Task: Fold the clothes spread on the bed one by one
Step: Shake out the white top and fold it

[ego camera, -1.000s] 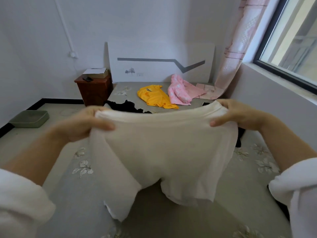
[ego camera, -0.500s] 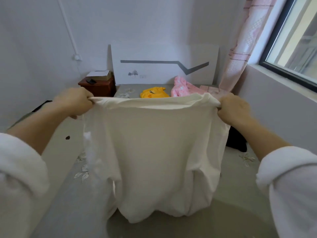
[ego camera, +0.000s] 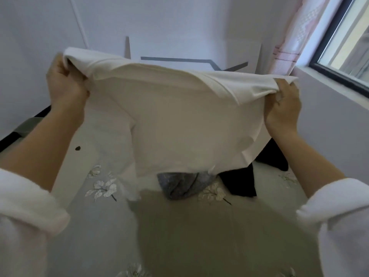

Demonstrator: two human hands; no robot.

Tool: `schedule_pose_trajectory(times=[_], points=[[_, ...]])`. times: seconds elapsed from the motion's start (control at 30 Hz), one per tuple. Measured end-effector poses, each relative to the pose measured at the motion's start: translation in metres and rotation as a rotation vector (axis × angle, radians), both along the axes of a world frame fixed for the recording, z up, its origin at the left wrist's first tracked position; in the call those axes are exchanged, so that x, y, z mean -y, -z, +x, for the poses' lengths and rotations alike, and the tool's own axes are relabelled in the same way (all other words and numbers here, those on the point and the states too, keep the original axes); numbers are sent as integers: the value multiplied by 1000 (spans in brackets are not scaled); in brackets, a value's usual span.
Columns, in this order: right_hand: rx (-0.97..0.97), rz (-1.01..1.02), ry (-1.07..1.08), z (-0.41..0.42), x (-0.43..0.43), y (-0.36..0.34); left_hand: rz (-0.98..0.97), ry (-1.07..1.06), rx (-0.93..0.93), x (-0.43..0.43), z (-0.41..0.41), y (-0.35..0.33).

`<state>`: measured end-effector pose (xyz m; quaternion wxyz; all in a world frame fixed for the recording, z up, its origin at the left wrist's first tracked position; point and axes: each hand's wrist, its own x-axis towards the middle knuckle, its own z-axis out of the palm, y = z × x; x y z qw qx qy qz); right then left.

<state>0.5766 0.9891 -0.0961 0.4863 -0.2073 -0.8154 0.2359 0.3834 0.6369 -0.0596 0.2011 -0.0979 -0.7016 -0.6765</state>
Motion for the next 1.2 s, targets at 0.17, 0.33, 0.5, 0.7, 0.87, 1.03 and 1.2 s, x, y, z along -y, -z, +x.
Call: schedule_pose_trajectory(times=[0.17,0.33,0.5,0.7,0.87,1.03,1.2], points=[[262,116,18,43,11,42,-176,-35,62,43,45,61],[600,-52,-9,72,31,116,-482,55,276,73,100,153],[843,-339,-190,122,48,194,-602,234,784,102,151,227],[1361,-576,-266,177,59,268,-671,322,1370,118,201,278],[1510,-627,-270,219,80,322,-856,321,1531,117,247,323],[1682,-642,-221,245,99,364,-860,325,1637,126,274,383],[1884,-719,-314,261,120,405,-940,337,1679,129,289,442]])
